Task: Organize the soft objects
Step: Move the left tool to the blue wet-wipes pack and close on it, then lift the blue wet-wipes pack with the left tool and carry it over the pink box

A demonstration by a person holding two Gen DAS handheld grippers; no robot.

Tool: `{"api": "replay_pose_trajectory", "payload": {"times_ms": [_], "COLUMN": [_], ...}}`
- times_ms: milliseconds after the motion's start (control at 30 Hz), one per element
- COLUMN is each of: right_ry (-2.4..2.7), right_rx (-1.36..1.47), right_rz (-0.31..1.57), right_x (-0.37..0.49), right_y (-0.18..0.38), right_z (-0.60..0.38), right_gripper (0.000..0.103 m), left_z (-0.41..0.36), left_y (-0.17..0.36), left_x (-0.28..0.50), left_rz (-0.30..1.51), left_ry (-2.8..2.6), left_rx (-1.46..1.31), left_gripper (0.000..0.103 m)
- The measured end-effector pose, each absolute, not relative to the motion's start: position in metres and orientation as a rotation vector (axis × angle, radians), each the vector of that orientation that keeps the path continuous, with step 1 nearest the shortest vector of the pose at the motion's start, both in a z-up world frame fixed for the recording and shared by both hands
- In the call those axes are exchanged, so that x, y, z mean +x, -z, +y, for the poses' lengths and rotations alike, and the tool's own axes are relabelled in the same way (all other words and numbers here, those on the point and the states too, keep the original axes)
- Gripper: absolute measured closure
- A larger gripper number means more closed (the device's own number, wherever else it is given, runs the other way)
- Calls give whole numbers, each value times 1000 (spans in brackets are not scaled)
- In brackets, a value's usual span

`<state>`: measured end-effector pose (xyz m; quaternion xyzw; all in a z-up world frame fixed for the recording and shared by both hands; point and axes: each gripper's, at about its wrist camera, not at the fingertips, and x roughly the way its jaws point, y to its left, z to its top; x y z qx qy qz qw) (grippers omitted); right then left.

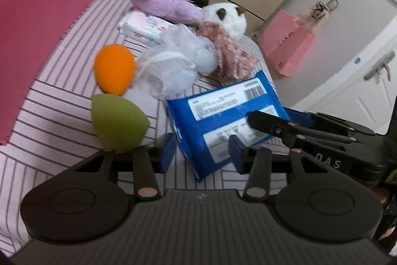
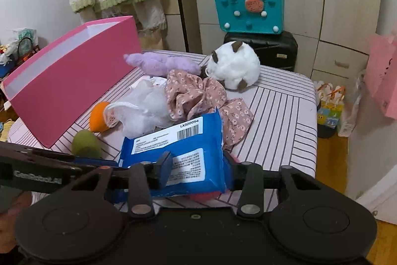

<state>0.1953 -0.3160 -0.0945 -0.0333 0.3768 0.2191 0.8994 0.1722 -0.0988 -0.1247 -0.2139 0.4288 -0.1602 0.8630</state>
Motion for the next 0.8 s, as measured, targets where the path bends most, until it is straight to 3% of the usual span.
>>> {"api": "replay_pose_trajectory", "payload": {"times_ms": [100, 800], "right_ry": [-449, -457], "right_rx": [-111, -97], "right_rz": [760, 692], "right_x": [190, 171], "right_y": [94, 95], "right_z": [-314, -314], "right_gripper": [65, 68], "left_z": [-102, -112], "left_y": [126, 124], "left_x": [170, 158], "left_rz": [879, 782], "left_ry": [329, 359], "left_rx": [-431, -400], "left_gripper": [62, 66]}}
